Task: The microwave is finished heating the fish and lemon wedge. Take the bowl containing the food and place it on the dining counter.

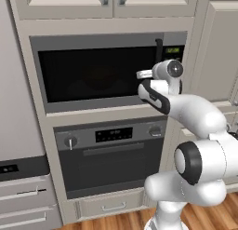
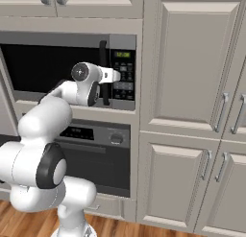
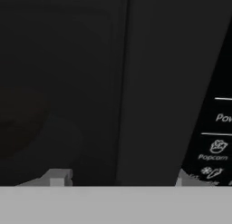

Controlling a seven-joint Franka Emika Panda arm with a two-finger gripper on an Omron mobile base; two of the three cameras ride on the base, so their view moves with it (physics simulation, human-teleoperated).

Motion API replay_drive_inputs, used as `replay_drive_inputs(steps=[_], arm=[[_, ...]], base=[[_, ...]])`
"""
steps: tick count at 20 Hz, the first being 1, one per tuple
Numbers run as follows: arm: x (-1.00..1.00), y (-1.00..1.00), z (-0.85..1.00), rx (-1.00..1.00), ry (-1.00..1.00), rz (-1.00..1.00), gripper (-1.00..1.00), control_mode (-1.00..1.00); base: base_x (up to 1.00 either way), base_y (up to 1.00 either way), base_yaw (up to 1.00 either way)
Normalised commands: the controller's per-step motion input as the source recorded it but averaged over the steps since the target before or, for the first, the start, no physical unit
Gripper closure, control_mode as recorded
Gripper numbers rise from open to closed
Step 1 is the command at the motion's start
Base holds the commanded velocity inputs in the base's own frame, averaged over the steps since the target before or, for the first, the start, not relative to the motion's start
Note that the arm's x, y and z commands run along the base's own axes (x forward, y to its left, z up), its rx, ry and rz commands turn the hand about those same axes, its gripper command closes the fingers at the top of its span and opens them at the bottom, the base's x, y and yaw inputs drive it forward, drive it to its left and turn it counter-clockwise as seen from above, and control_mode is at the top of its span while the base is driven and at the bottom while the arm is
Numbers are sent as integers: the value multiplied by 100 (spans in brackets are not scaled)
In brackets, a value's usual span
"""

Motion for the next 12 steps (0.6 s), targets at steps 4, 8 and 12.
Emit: replay_drive_inputs(steps=[4,8,12], arm=[[0,0,0,0,0,0,100,-100],[-3,0,0,0,0,0,100,-100],[-37,0,0,0,0,2,100,-100]], base=[[0,0,0],[0,0,0],[0,0,0]])
